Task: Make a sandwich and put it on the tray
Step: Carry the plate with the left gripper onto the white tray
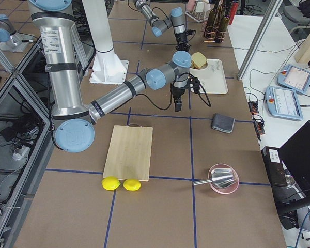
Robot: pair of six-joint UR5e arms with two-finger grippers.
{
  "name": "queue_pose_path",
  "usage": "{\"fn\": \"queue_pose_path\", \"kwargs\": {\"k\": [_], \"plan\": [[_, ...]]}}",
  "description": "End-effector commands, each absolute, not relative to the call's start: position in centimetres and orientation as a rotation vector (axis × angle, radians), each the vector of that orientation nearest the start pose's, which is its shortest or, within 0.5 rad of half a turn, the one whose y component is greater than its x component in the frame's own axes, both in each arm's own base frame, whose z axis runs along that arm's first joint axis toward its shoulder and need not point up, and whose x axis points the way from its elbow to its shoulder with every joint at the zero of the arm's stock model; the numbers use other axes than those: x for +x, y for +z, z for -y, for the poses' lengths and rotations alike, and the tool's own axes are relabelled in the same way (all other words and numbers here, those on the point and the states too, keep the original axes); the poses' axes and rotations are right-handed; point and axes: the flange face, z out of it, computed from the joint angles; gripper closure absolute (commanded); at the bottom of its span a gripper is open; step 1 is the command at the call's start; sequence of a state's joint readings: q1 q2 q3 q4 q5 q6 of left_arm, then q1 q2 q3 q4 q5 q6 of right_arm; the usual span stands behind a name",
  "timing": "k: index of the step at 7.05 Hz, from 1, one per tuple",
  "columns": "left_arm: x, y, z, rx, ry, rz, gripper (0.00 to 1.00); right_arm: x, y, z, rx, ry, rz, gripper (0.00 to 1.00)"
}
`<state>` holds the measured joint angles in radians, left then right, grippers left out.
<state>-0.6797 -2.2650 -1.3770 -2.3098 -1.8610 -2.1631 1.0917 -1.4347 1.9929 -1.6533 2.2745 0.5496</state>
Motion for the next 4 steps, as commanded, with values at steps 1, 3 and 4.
{"fn": "queue_pose_path", "kwargs": {"k": [1, 3, 4], "plan": [[54.2, 23.4, 59.0, -0.139, -1.012, -1.266, 1.00, -17.7, 40.1, 49.2, 0.052, -0.096, 0.819, 0.00], [56.2, 25.1, 59.7, -0.143, -1.010, -1.252, 1.00, -17.8, 40.1, 49.3, 0.054, -0.097, 0.820, 0.00], [57.7, 25.4, 58.9, -0.154, -0.995, -1.247, 1.00, -17.8, 40.1, 49.3, 0.054, -0.097, 0.820, 0.00]]}}
